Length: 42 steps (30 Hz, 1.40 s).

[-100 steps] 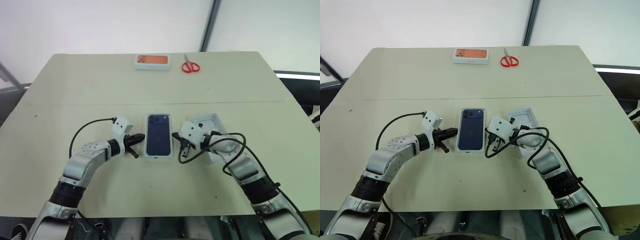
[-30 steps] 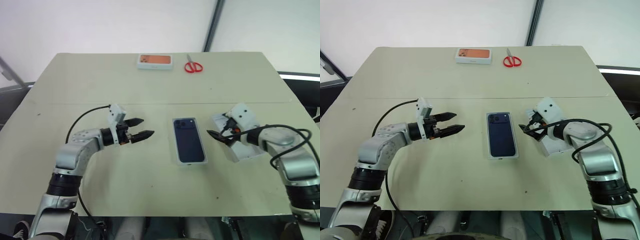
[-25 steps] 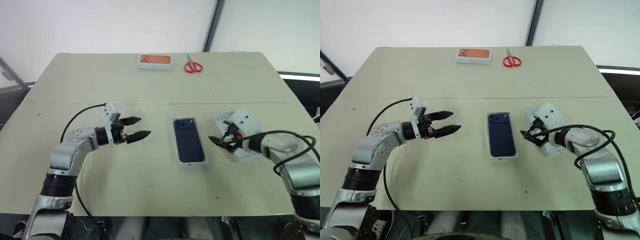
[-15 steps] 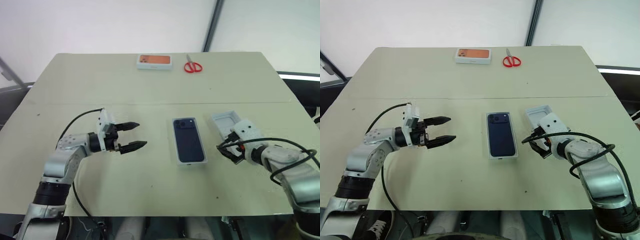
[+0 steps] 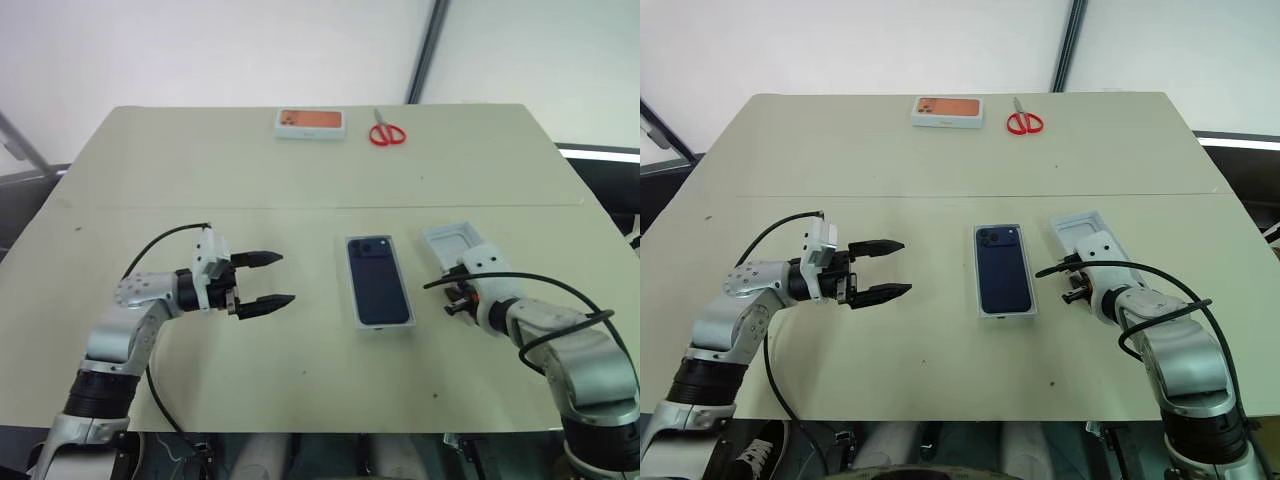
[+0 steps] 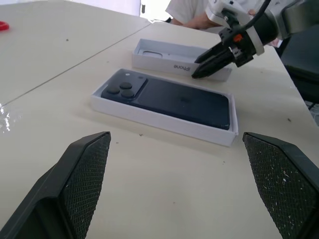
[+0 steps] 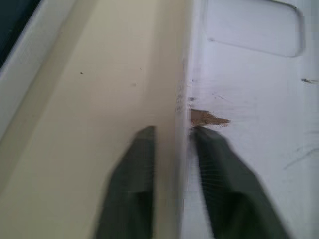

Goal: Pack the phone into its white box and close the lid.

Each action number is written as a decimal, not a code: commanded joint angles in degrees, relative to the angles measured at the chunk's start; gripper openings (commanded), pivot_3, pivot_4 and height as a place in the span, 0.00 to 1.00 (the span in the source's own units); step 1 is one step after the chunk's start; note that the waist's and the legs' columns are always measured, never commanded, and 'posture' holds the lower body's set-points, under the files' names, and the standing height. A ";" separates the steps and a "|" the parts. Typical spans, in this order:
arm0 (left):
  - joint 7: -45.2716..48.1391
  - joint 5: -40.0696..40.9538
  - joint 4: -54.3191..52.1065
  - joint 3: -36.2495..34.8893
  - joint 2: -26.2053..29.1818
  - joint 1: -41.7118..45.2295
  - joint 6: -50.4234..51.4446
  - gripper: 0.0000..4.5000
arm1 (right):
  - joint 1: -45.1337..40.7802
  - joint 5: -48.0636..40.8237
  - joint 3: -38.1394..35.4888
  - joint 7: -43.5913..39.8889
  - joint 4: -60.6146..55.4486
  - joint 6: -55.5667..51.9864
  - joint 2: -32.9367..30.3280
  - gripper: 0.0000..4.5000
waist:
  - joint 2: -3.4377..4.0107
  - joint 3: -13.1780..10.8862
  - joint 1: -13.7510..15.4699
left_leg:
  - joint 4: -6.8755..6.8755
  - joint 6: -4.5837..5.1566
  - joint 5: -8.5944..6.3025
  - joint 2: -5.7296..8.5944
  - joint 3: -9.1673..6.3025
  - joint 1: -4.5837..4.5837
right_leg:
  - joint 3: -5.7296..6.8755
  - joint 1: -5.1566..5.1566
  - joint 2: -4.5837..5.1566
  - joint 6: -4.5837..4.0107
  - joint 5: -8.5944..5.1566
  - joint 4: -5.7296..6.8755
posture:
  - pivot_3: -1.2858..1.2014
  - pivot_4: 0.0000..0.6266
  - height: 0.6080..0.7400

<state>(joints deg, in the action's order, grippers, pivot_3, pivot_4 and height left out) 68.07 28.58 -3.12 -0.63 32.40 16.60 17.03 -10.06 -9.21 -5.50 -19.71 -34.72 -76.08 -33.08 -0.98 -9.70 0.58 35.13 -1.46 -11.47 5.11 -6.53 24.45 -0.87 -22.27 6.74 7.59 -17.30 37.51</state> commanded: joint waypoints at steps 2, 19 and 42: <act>-0.97 0.41 -2.17 0.01 -0.17 0.75 -0.18 1.00 | -2.40 0.03 0.40 2.47 0.13 -1.38 2.37 0.01 | 0.00 0.00 -0.24 | 0.00 0.00 0.00 0.00 0.01 0.00 | -0.01 0.00 -0.02 0.00 0.00 0.00 | 0.52 0.24 1.00; -8.45 0.22 3.36 -3.80 -0.45 4.75 2.70 1.00 | -27.74 -21.43 -27.73 -2.79 3.60 -16.42 30.49 0.01 | 0.12 -0.05 -1.36 | -0.06 -0.01 0.01 -0.04 -0.02 0.00 | -0.04 -0.10 -0.18 0.01 0.01 0.11 | 0.52 0.24 1.00; -12.56 6.01 -2.73 -5.42 -1.95 2.68 9.46 1.00 | -5.39 -103.79 -3.69 49.75 11.27 15.61 28.25 0.01 | 0.30 -0.15 -2.57 | -0.15 -0.01 0.03 -0.06 0.19 0.02 | -0.30 -0.32 -0.10 0.00 -0.01 0.26 | 0.52 0.24 1.00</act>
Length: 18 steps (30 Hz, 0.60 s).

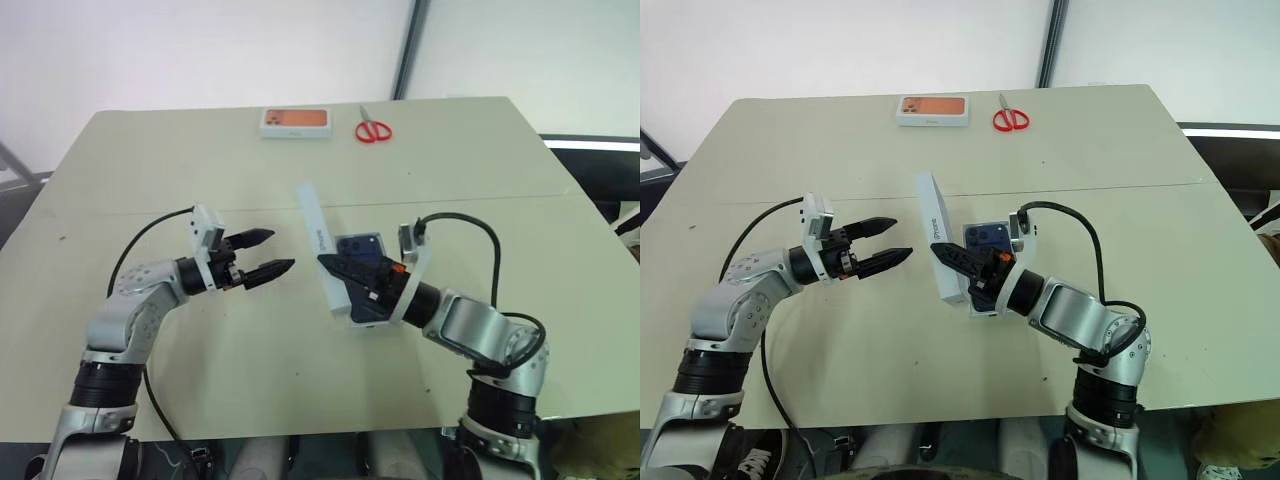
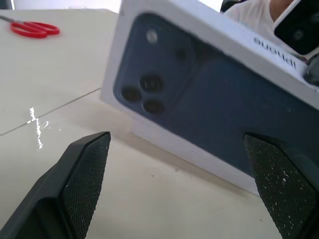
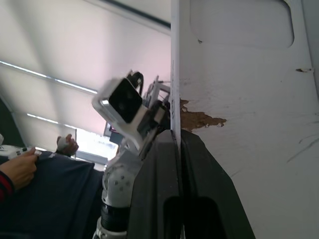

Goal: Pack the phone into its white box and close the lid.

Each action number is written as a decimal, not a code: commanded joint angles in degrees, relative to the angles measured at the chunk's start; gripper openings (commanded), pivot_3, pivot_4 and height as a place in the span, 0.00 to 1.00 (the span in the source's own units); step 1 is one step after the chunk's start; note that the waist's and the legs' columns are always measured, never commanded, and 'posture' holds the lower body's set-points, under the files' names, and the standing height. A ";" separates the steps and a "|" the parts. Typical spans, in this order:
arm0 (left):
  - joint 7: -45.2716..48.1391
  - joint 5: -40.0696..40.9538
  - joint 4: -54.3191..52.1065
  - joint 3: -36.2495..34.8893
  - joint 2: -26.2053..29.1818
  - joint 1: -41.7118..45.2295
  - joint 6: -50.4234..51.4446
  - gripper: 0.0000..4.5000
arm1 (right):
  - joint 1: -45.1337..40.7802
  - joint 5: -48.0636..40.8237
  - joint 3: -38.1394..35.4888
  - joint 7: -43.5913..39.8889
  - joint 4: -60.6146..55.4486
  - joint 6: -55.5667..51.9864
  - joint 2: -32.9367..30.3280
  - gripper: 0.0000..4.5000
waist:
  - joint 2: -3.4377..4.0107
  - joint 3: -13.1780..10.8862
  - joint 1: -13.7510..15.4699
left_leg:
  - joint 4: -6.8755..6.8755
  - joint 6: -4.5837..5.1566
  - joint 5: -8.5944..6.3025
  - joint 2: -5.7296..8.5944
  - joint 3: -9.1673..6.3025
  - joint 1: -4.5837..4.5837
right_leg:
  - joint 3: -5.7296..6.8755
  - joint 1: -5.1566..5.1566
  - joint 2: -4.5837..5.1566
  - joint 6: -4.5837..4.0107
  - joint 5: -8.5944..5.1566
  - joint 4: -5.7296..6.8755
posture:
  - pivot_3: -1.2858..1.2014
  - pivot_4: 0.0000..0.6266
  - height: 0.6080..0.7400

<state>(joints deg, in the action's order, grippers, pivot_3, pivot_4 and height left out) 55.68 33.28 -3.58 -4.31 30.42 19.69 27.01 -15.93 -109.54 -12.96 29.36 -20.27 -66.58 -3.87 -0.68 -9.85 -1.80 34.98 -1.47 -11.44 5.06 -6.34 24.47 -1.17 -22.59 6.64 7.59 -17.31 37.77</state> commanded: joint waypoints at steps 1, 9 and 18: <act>0.02 1.88 -2.47 -1.72 0.03 -0.61 0.18 1.00 | 0.82 -3.46 4.75 0.76 -3.35 7.56 -1.79 0.01 | 0.00 0.00 -0.37 | -0.01 0.00 0.00 0.00 0.00 0.00 | 0.00 0.00 -0.03 0.00 0.00 0.00 | 0.52 0.24 1.00; -1.43 1.86 -6.39 0.86 -2.12 -4.07 0.54 0.25 | 5.55 -3.46 10.94 0.13 -2.35 14.27 -5.28 0.00 | 0.00 0.00 -0.42 | 0.01 0.03 -0.02 -0.01 -0.01 0.01 | -0.01 0.05 -0.09 0.01 -0.01 -0.06 | 0.52 0.24 1.00; -2.54 -4.22 -2.00 7.60 -6.97 -4.41 -4.03 0.01 | 6.38 -0.68 13.07 -2.71 2.17 17.53 -10.68 0.06 | -0.01 0.02 -0.01 | 0.02 0.04 -0.02 -0.02 -0.03 -0.03 | 0.01 0.14 -0.11 0.01 -0.01 -0.13 | 0.52 0.24 1.00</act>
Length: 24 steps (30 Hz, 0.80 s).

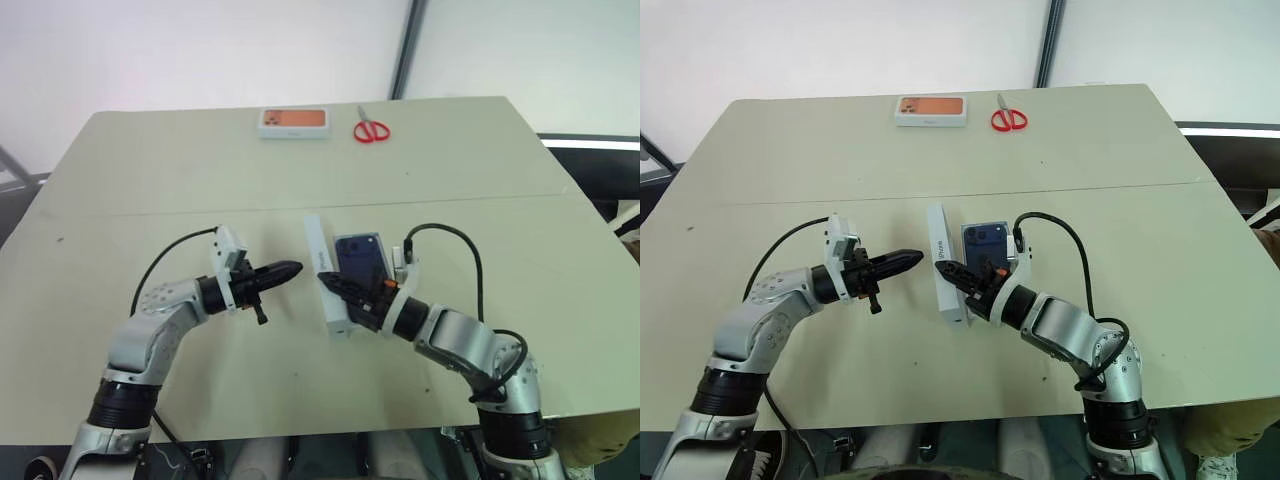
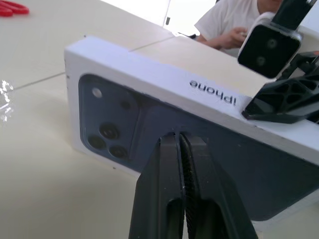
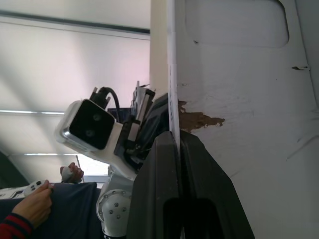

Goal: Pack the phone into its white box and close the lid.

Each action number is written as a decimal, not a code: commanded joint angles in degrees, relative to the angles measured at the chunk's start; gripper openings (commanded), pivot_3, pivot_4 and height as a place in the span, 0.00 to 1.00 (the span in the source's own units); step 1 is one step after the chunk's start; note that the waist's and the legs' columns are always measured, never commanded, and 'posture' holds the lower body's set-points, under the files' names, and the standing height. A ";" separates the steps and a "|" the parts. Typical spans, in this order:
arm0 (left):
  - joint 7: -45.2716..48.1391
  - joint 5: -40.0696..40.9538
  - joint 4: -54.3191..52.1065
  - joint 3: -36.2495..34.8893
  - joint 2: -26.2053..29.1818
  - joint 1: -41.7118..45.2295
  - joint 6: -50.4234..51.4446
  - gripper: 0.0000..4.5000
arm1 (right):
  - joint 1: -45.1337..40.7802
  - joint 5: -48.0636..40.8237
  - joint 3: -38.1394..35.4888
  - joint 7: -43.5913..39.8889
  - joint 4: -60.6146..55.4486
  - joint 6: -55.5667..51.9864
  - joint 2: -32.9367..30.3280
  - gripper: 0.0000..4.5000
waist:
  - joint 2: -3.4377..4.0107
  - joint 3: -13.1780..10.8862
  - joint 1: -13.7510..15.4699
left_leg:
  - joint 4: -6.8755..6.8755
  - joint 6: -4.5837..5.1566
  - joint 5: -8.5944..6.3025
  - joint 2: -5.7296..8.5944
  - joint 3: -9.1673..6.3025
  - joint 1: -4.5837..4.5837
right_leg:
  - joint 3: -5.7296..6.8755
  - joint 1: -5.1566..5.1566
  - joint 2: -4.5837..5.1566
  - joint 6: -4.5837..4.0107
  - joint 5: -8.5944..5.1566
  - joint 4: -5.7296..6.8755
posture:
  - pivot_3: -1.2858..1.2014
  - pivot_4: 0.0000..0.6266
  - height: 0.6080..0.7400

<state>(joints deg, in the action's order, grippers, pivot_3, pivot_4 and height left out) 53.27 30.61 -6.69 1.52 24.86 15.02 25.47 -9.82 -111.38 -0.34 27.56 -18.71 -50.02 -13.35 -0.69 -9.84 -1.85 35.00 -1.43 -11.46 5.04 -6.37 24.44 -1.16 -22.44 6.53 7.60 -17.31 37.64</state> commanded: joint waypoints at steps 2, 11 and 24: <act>-0.77 -2.71 3.12 3.21 -3.96 0.97 -3.78 0.00 | -0.13 3.17 0.66 -2.19 0.59 0.88 -2.50 0.19 | -0.01 0.01 0.43 | 0.02 0.01 0.00 0.01 0.00 -0.01 | 0.00 0.03 0.01 0.00 0.00 -0.02 | 0.52 0.24 1.00; -2.62 -6.40 7.09 7.30 -11.58 5.81 -7.21 0.00 | -0.68 6.72 -11.69 -12.65 -2.67 0.02 -20.38 0.95 | -0.01 -0.02 1.80 | 0.18 0.11 -0.03 0.11 0.02 0.04 | 0.09 0.15 0.12 0.01 0.01 -0.10 | 0.52 0.24 1.00; -0.57 -7.83 11.78 8.63 -13.88 9.68 -7.94 0.00 | 1.08 58.35 -2.84 -44.37 -7.63 9.73 -39.04 0.76 | -0.03 -0.02 1.16 | 0.18 0.17 -0.06 -0.01 0.04 0.05 | 0.18 0.16 -0.03 0.04 0.01 -0.16 | 0.52 0.24 1.00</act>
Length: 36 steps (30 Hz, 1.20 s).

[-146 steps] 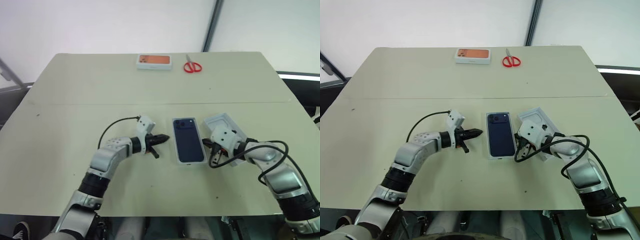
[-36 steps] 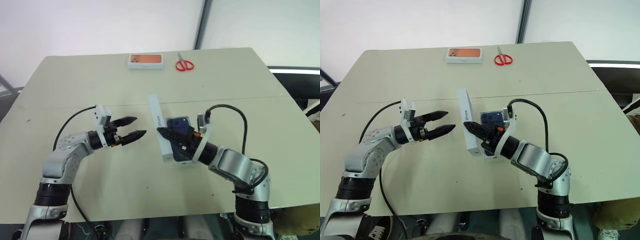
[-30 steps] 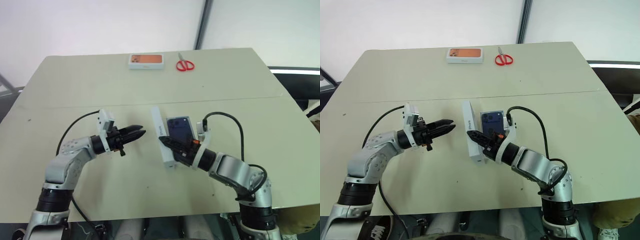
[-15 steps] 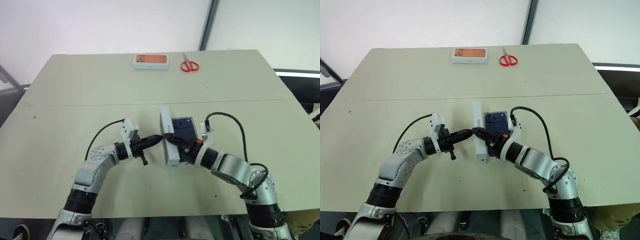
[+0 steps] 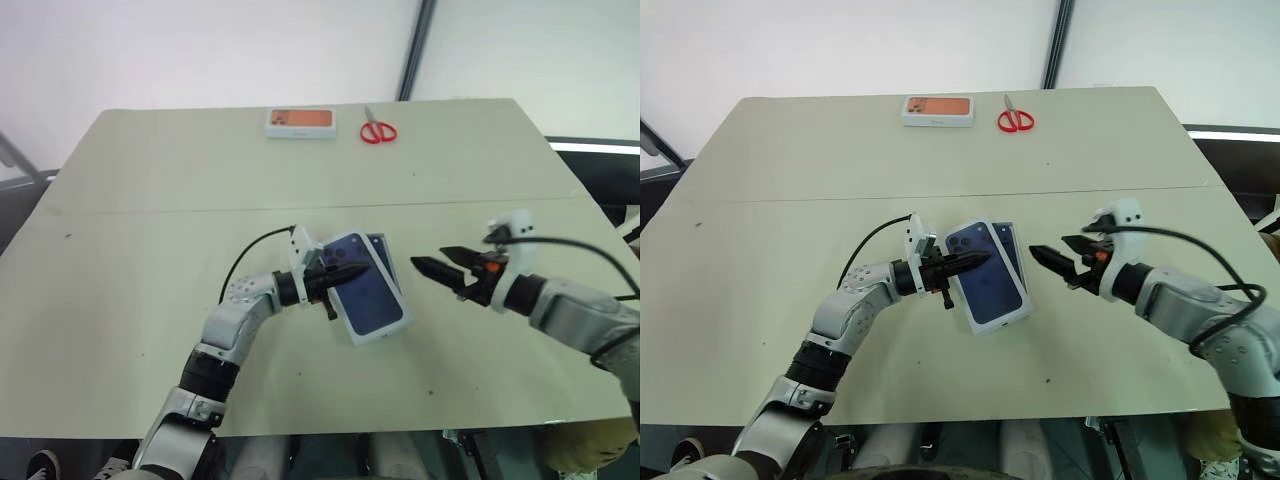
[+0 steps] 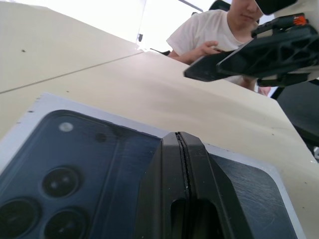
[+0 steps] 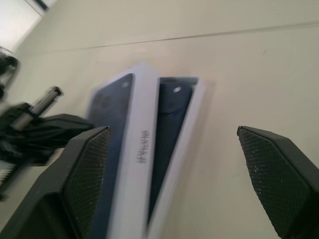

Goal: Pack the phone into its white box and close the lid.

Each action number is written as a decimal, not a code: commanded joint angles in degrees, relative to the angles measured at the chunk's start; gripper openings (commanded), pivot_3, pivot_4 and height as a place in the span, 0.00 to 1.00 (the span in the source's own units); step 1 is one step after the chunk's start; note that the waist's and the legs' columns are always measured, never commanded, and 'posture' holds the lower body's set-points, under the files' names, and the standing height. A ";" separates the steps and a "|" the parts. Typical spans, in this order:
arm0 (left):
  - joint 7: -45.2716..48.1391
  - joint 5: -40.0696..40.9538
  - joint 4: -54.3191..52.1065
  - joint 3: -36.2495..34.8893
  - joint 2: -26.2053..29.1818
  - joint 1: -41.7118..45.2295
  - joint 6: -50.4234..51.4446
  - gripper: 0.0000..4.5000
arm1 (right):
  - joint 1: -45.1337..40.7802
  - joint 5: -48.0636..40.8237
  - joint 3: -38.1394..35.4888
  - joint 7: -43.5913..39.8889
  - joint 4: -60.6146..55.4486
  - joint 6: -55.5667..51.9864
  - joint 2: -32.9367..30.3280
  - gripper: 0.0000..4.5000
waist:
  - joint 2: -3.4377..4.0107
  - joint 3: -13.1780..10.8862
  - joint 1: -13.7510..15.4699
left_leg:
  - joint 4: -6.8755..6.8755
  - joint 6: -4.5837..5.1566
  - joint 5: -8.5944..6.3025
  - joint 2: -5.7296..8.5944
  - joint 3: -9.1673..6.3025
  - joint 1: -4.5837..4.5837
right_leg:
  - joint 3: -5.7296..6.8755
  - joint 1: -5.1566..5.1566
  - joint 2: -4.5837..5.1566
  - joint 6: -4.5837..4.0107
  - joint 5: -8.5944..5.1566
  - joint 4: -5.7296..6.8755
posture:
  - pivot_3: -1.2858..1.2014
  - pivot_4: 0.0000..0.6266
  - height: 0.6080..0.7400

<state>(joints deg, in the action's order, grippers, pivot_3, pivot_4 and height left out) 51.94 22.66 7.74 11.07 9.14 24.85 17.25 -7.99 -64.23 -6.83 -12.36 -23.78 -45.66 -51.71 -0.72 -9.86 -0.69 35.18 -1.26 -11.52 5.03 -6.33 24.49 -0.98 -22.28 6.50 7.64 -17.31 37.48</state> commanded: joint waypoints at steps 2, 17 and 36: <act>0.93 1.03 -4.56 -2.19 3.92 -1.16 1.57 0.00 | -1.24 18.79 6.28 -6.05 -1.36 9.10 -0.05 0.55 | 0.00 0.00 -0.03 | -0.01 0.00 0.00 0.01 -0.01 0.00 | 0.00 -0.01 0.00 0.00 0.00 0.00 | 0.52 0.24 1.00; -2.39 1.92 -16.00 -4.01 11.70 -12.84 7.61 0.00 | -4.35 42.17 12.69 -16.68 4.32 18.08 5.67 0.01 | 0.00 -0.01 0.29 | 0.00 -0.03 0.01 0.06 -0.05 -0.01 | -0.01 0.03 0.13 -0.02 0.00 -0.04 | 0.52 0.24 1.00; -4.16 -2.44 -3.36 -0.16 2.04 -3.46 4.12 0.00 | -2.81 49.58 11.84 -19.07 1.24 15.50 9.97 0.01 | 0.00 -0.01 1.36 | 0.05 -0.07 0.03 0.12 -0.07 -0.01 | 0.05 0.06 0.17 -0.01 0.01 -0.03 | 0.52 0.24 1.00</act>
<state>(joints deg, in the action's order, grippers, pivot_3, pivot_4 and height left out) 47.63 19.63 5.69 10.86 12.11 20.13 21.54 -10.86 -14.74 5.31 -31.07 -19.67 -30.39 -42.46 -0.72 -9.87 0.67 35.23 -1.33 -11.49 5.15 -6.40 24.48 -0.93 -22.23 6.67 7.63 -17.29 37.46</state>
